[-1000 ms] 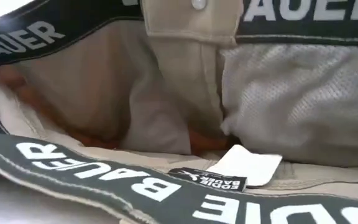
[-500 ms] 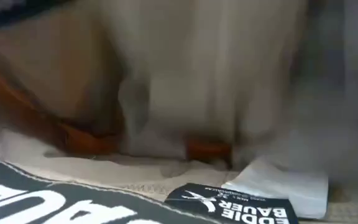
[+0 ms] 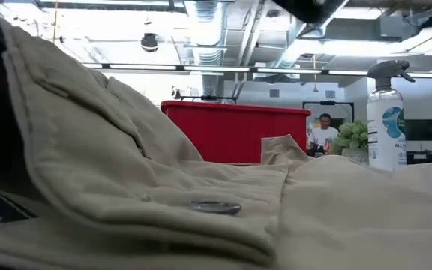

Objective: Fold Laundry from Bin
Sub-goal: Fold the brown shorts

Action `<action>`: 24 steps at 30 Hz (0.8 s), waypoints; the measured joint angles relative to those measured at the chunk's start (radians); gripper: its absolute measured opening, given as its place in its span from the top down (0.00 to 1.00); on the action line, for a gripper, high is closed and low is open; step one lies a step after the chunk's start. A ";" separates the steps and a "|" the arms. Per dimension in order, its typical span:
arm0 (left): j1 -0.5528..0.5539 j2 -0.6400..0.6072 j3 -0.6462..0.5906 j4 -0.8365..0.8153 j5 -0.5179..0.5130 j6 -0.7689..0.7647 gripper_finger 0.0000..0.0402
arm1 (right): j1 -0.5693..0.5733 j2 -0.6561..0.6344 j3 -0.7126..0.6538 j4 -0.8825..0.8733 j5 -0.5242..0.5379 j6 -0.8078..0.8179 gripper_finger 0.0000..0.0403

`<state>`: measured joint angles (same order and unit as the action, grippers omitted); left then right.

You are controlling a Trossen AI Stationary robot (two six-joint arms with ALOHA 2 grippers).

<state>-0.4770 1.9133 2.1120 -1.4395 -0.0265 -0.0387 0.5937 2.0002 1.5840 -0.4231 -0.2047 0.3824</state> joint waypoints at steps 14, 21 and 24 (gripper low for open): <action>-0.006 0.000 0.000 0.014 -0.016 0.005 1.00 | 0.011 0.198 -0.002 0.080 -0.061 0.053 0.97; 0.004 0.000 0.000 -0.028 -0.081 0.042 1.00 | -0.053 0.211 0.002 -0.041 -0.084 -0.064 0.97; 0.014 0.001 0.000 -0.090 -0.116 0.031 1.00 | -0.104 0.207 0.003 -0.126 -0.082 -0.135 0.97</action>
<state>-0.4635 1.9141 2.1117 -1.5292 -0.1425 -0.0073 0.4899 2.2073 1.5875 -0.5486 -0.2864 0.2473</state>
